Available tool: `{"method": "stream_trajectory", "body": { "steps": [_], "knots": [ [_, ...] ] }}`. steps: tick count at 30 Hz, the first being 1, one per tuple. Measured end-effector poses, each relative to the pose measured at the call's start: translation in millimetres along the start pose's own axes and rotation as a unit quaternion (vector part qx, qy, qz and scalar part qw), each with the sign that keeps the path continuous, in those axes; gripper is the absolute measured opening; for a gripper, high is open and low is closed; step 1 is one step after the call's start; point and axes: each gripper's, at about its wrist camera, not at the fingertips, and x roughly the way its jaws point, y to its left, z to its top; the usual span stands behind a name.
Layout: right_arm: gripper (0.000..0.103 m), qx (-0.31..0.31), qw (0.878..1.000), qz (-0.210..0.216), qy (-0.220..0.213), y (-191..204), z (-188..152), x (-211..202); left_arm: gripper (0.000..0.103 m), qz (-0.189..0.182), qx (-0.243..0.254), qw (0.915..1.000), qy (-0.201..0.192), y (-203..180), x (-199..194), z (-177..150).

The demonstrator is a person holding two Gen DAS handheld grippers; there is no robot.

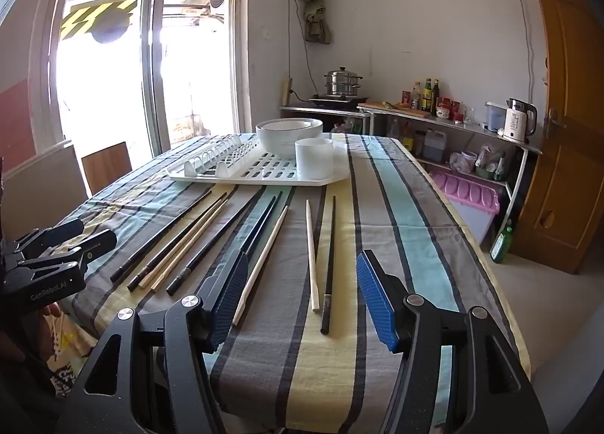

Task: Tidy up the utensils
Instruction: 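Move both tools down toward the loose chopsticks on the tablecloth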

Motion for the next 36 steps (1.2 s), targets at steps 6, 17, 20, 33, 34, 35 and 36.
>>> {"method": "stream_trajectory", "body": {
  "steps": [6,17,20,33,34,35,36],
  "knots": [
    [0.061,-0.001,1.0,0.001,0.0,0.6,1.1,-1.5,0.078,0.001,-0.002,1.0,0.0,0.1,-1.0,-0.4],
    [0.061,0.0,1.0,0.0,-0.001,1.1,0.8,-1.8,0.078,0.002,0.0,1.0,-0.003,0.3,-1.9,-0.4],
    [0.061,0.0,1.0,0.0,-0.001,1.0,0.9,-2.2,0.077,-0.002,-0.001,1.0,-0.002,-0.2,-1.5,0.0],
    [0.061,0.002,1.0,0.001,-0.001,-0.5,1.7,-2.9,0.077,0.0,-0.002,0.9999,-0.011,0.8,-3.3,1.8],
    [0.061,0.002,1.0,0.002,-0.001,-0.4,1.4,-2.5,0.077,0.001,-0.002,1.0,-0.01,0.6,-3.1,1.8],
    [0.061,0.002,1.0,0.002,-0.001,-0.2,1.5,-2.7,0.076,0.0,-0.002,0.9999,-0.012,0.8,-3.3,1.7],
    [0.061,0.001,1.0,0.001,-0.001,0.0,1.4,-2.9,0.076,0.0,-0.002,0.9999,-0.012,0.9,-3.2,1.6]
  ]
}}
